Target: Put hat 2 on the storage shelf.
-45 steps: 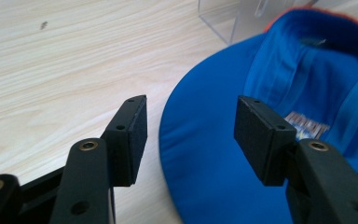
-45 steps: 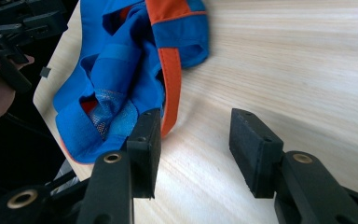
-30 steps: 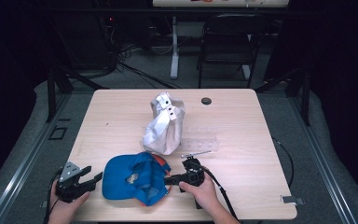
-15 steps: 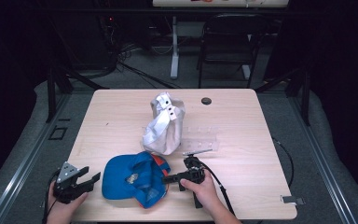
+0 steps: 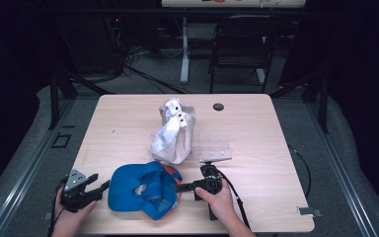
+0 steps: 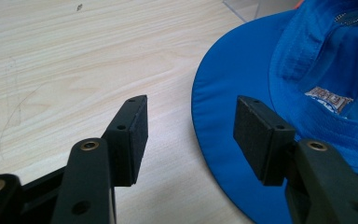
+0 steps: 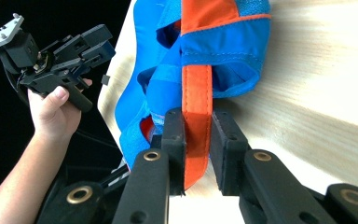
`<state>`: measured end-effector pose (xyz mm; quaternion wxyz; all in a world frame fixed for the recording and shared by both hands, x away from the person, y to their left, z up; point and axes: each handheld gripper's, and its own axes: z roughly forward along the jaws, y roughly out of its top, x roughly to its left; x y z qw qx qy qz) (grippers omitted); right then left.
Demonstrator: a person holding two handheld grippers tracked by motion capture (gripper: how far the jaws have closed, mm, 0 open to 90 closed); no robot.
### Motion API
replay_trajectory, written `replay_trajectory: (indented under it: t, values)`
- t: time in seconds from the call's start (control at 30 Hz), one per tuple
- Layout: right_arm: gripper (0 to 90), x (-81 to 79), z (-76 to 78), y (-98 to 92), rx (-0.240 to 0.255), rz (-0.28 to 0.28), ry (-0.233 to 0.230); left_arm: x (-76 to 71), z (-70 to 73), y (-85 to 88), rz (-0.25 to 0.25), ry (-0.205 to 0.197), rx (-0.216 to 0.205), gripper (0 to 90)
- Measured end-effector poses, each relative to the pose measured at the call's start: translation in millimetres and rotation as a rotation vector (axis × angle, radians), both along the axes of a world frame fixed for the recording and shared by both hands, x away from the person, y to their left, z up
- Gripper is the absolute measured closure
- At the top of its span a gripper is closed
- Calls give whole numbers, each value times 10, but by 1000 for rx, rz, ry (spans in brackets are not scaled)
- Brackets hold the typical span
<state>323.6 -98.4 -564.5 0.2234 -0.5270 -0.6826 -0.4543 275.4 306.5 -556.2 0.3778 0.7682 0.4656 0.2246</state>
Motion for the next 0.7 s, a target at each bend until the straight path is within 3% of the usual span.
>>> replay_trajectory:
  t: [0.03, 0.3, 0.5, 0.57, 0.6, 0.63, 0.67, 0.7]
  values:
    - [777, 7, 31, -59, -35, 57, 21, 9, -2, -8, -2, -5, -3, 455]
    - [778, -60, 123, -223, -15, 13, 44, 91, 14, -82, -36, -6, -1, 459]
    - [778, -108, 196, -453, -3, -26, 56, 162, 6, -156, -58, -15, -4, 459]
    - [778, -118, 222, -535, -4, -34, 57, 183, 7, -169, -67, -14, -5, 461]
    - [779, -123, 250, -588, -40, -36, 57, 193, 17, -168, -75, -5, 5, 460]
    - [779, -133, 244, -604, 14, -60, 64, 207, 11, -175, -73, -14, -2, 460]
    - [779, -136, 271, -665, -27, -52, 67, 217, 16, -177, -73, -11, -1, 462]
    - [779, -144, 271, -689, 9, -65, 77, 230, 14, -182, -76, -16, -8, 463]
